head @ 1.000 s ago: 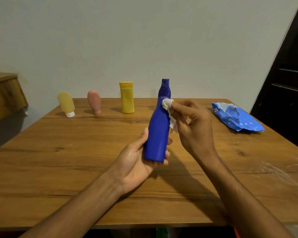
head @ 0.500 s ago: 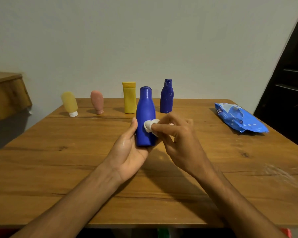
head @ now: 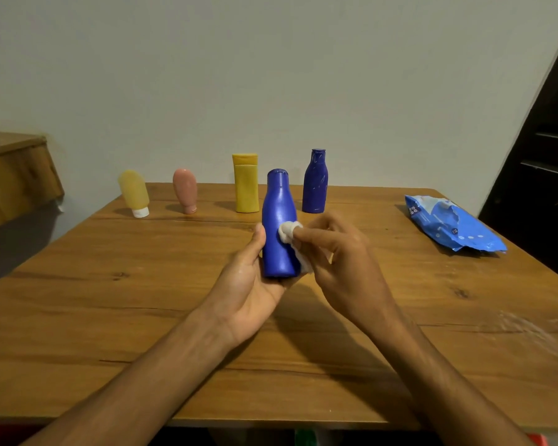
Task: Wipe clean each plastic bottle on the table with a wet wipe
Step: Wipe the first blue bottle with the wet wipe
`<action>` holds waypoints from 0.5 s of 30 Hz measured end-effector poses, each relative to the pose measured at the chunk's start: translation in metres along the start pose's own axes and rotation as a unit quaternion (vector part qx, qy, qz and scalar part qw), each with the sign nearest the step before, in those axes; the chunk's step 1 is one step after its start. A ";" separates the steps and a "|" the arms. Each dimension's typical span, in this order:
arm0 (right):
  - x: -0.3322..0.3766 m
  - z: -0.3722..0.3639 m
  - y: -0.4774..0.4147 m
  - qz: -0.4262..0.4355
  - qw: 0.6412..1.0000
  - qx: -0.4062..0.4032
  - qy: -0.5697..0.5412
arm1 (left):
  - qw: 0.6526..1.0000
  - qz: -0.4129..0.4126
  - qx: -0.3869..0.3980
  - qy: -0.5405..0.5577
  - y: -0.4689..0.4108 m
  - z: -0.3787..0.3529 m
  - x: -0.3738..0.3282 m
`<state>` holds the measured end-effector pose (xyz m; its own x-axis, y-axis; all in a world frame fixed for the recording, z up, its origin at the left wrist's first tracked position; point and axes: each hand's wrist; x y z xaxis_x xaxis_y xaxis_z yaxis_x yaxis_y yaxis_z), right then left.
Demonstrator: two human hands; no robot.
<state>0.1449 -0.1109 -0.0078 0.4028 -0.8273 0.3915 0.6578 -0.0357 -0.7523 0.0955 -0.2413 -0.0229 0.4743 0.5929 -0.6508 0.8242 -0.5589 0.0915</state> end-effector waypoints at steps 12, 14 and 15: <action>0.000 -0.001 -0.003 0.032 0.999 0.005 0.036 | 1.000 -0.004 -0.007 0.006 0.002 0.000 0.003; 0.000 -0.003 -0.001 0.030 0.999 -0.005 0.038 | 1.000 -0.009 -0.003 0.006 0.002 -0.001 0.004; 0.001 -0.003 0.000 0.035 0.999 0.004 0.035 | 1.000 -0.012 -0.008 0.002 0.001 0.000 0.003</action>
<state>0.1439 -0.1133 -0.0090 0.4030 -0.8649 0.2992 0.6345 0.0284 -0.7724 0.0979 -0.2400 -0.0252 0.4556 0.6088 -0.6495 0.8402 -0.5352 0.0877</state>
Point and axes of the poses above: each hand's wrist, its own y-axis away from the middle knuckle, its own z-axis out of the back of the hand, x = y × z, and after that the axes turned 4 degrees about -x, right-handed
